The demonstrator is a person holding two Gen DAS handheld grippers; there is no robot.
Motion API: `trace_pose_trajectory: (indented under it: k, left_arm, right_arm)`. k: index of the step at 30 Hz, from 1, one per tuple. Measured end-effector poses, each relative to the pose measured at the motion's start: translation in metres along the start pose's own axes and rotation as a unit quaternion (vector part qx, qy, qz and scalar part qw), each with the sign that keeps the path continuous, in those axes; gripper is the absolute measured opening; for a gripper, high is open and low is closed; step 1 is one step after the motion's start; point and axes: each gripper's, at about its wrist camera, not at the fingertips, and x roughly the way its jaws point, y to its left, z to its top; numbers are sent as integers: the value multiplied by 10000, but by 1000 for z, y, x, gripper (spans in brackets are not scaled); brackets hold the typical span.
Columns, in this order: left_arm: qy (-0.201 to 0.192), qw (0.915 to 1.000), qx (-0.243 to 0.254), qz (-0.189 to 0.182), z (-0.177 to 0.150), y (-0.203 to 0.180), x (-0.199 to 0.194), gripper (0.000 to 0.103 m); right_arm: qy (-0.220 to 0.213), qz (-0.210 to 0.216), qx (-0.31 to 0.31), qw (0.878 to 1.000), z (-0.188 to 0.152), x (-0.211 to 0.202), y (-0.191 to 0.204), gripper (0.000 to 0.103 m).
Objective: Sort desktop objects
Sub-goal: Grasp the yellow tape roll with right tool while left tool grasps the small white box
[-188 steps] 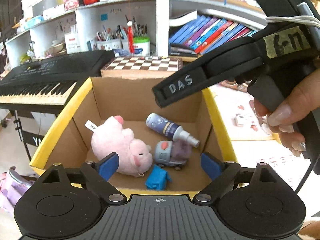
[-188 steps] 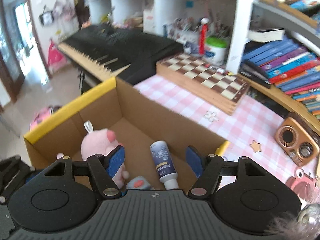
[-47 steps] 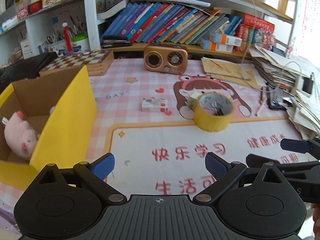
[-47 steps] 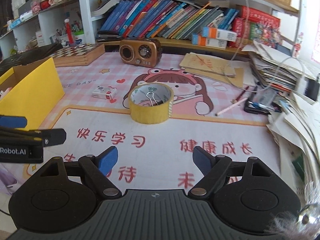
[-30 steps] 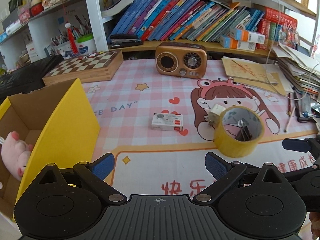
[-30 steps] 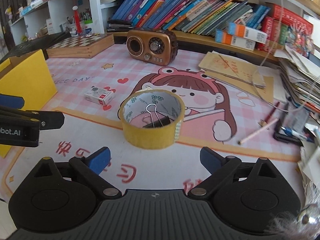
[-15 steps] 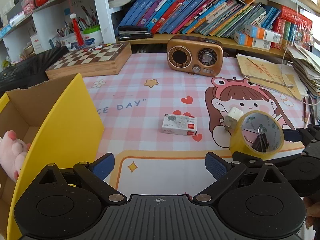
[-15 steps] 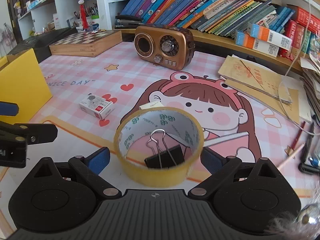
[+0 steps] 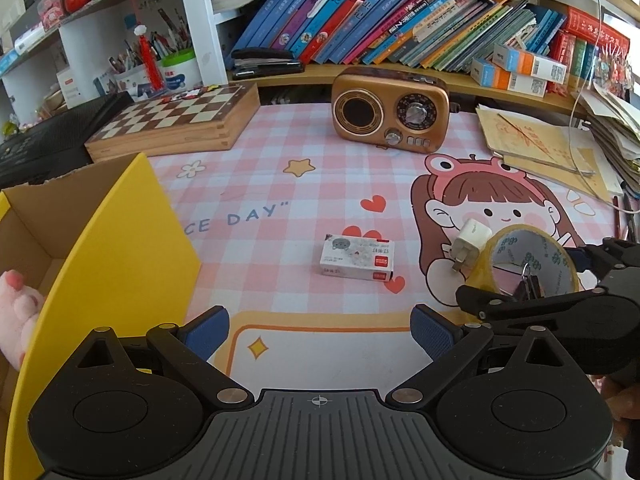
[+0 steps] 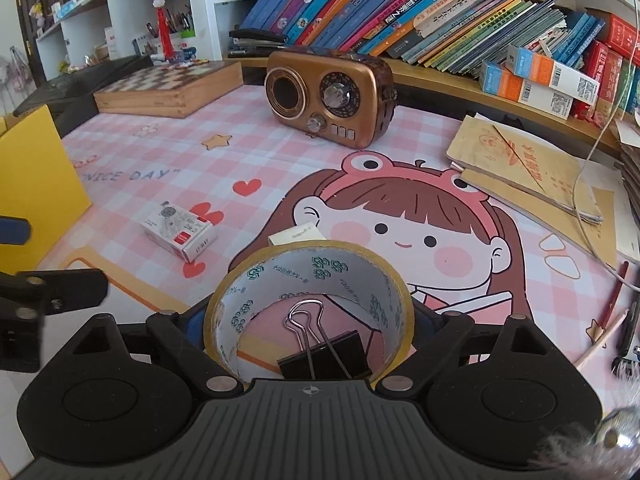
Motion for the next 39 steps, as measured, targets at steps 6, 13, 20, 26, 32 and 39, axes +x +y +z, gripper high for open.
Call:
trace_pose_trajectory:
  k: [6,13,20,26,32,39]
  left_arm:
    - [-7,9999,-85,-58,6,-3,9,99]
    - [-68,9997,-72,-214,11,-14,23,98]
    - [-162,9996,17,-225,14,-23,44,94]
    - [-148,9995,-60,-276,18,-21,62,77]
    - [-121,9994,-96,-299,21,-15,71,58]
    - [-104,9993,-54,-366,21,-16,66,53]
  right_arm:
    - [-344,-130,329,9988,-2,-34,-15,90]
    - [-560,-391,612,9958,-12,-69,-35,89]
    - [-473,-535,888,9935,-28,-87,-43,89]
    - [-379,-517,928,9936,-36,-93,-43,89]
    - [-337,-517,947,9936,-39,-96,-45,89]
    - [-355,-480,913,9940,-39,-98,-43,89]
